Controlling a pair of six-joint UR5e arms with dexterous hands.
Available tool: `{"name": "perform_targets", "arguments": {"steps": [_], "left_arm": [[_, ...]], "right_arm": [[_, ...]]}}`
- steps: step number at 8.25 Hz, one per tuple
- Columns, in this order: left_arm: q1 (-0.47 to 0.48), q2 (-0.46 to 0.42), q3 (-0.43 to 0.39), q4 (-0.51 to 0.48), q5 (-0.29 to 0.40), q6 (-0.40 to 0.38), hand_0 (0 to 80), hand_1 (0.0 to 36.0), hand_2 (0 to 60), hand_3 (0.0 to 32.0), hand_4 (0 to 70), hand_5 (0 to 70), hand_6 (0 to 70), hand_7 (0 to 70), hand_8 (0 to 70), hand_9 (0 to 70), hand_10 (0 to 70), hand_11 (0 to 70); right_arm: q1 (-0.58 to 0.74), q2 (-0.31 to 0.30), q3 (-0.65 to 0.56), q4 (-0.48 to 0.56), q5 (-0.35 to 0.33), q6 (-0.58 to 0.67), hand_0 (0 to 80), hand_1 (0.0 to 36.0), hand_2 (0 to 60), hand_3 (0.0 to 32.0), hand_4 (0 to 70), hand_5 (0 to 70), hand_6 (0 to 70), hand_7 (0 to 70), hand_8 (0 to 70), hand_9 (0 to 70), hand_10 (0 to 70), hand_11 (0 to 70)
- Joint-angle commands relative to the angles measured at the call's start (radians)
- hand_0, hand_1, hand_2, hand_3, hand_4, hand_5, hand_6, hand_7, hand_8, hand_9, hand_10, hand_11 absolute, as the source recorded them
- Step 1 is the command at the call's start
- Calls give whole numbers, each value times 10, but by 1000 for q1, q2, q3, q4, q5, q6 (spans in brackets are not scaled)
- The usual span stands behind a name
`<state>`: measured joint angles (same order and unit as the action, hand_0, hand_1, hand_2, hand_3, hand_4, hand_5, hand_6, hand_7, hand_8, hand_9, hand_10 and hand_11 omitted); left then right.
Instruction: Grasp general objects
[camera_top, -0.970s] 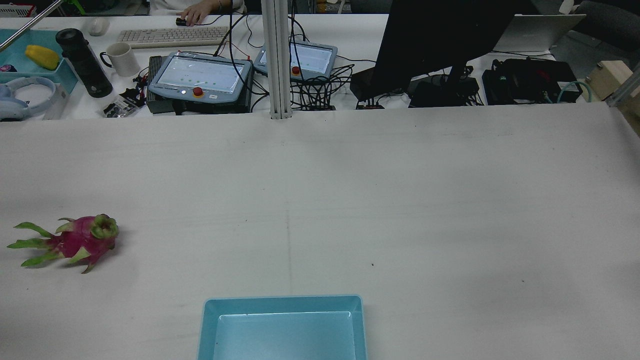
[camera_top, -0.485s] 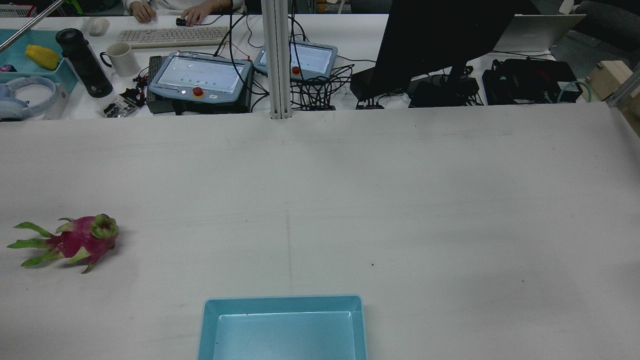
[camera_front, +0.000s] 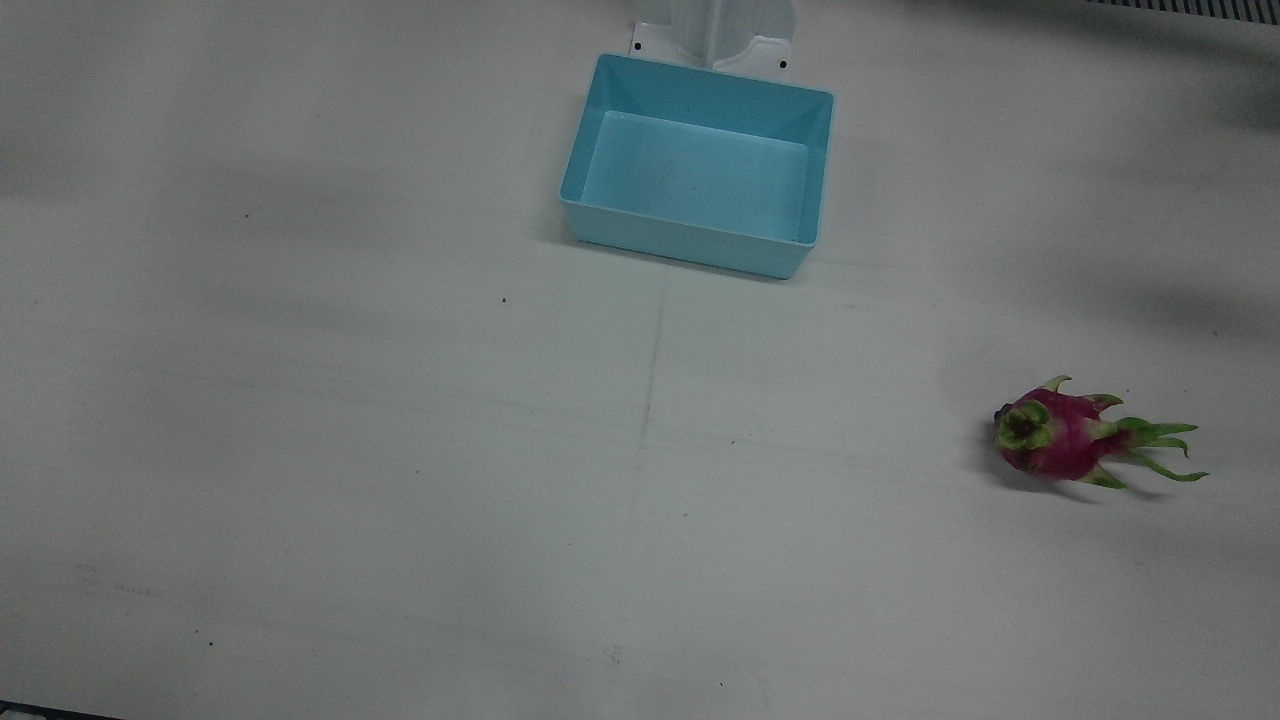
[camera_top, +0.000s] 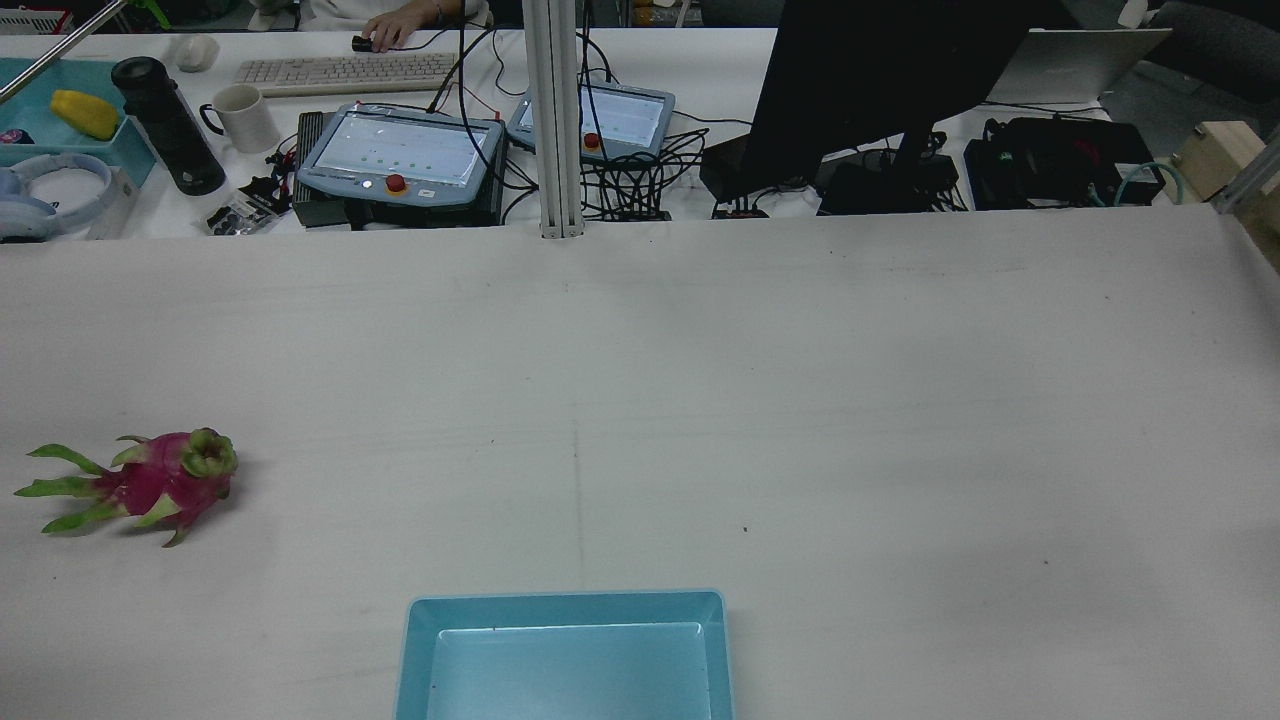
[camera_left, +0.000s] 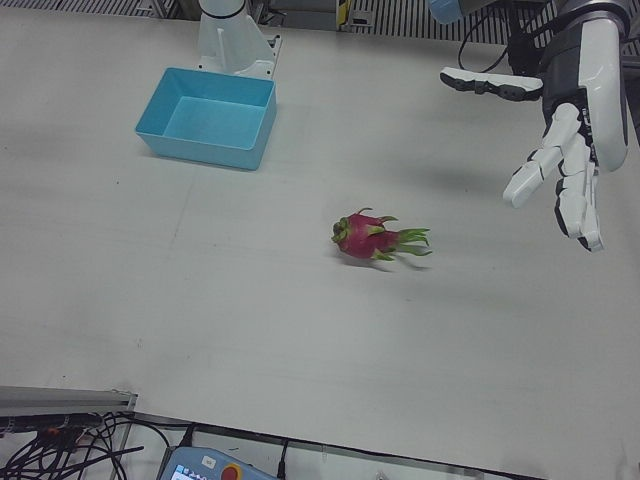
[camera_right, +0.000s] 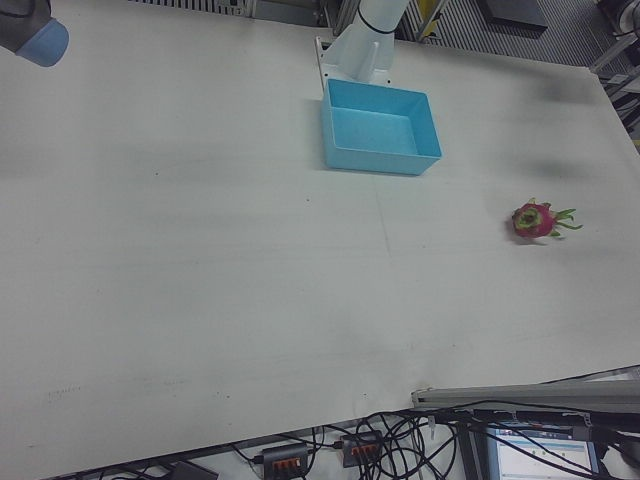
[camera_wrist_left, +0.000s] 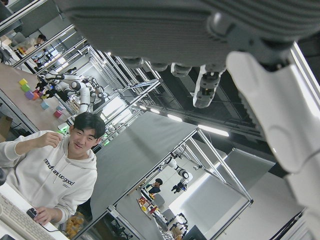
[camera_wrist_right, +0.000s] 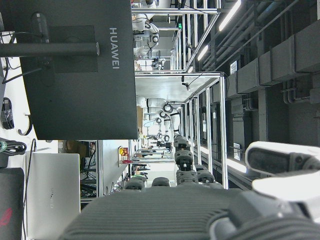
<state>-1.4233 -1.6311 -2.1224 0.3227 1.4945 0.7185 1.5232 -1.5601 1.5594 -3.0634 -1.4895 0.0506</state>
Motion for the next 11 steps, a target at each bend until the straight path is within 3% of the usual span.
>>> {"name": "perform_targets", "arguments": {"steps": [1, 2, 4, 5, 6, 7, 8, 9, 10, 11], "left_arm": [[-37, -35, -77, 114, 162, 302, 482, 122, 0, 0, 52, 176, 0, 52, 0, 0, 0, 0], [-36, -42, -129, 172, 165, 364, 484, 124, 0, 0, 50, 154, 0, 48, 0, 0, 0, 0], [-32, -50, -129, 219, 219, 429, 481, 121, 0, 0, 43, 101, 0, 44, 0, 0, 0, 0], [-23, -82, -129, 278, 252, 458, 483, 123, 0, 0, 35, 85, 0, 42, 0, 0, 0, 0], [-23, -158, -131, 382, 310, 545, 482, 124, 0, 0, 23, 107, 0, 40, 0, 0, 0, 0], [-17, -238, -131, 491, 350, 641, 502, 151, 14, 0, 20, 338, 0, 57, 0, 0, 0, 0], [9, -251, -128, 527, 351, 692, 501, 151, 13, 0, 21, 332, 0, 60, 0, 0, 0, 0], [39, -244, -126, 539, 351, 713, 478, 120, 0, 0, 13, 229, 0, 50, 0, 0, 0, 0], [75, -230, -120, 558, 342, 769, 479, 123, 0, 0, 8, 160, 0, 42, 0, 0, 0, 0], [84, -224, -70, 543, 336, 768, 480, 125, 0, 6, 3, 124, 0, 40, 0, 0, 0, 0]], "right_arm": [[0, 0, 1, 0, 0, 0, 0, 0, 0, 0, 0, 0, 0, 0, 0, 0, 0, 0], [0, 0, 1, 0, 0, 0, 0, 0, 0, 0, 0, 0, 0, 0, 0, 0, 0, 0], [0, 0, -1, 0, 0, 0, 0, 0, 0, 0, 0, 0, 0, 0, 0, 0, 0, 0], [0, 0, 1, 0, 0, 0, 0, 0, 0, 0, 0, 0, 0, 0, 0, 0, 0, 0], [0, 0, -1, 0, 0, 0, 0, 0, 0, 0, 0, 0, 0, 0, 0, 0, 0, 0], [0, 0, 1, 0, 0, 0, 0, 0, 0, 0, 0, 0, 0, 0, 0, 0, 0, 0], [0, 0, -1, 0, 0, 0, 0, 0, 0, 0, 0, 0, 0, 0, 0, 0, 0, 0], [0, 0, -1, 0, 0, 0, 0, 0, 0, 0, 0, 0, 0, 0, 0, 0, 0, 0], [0, 0, 1, 0, 0, 0, 0, 0, 0, 0, 0, 0, 0, 0, 0, 0, 0, 0], [0, 0, 1, 0, 0, 0, 0, 0, 0, 0, 0, 0, 0, 0, 0, 0, 0, 0]]}}
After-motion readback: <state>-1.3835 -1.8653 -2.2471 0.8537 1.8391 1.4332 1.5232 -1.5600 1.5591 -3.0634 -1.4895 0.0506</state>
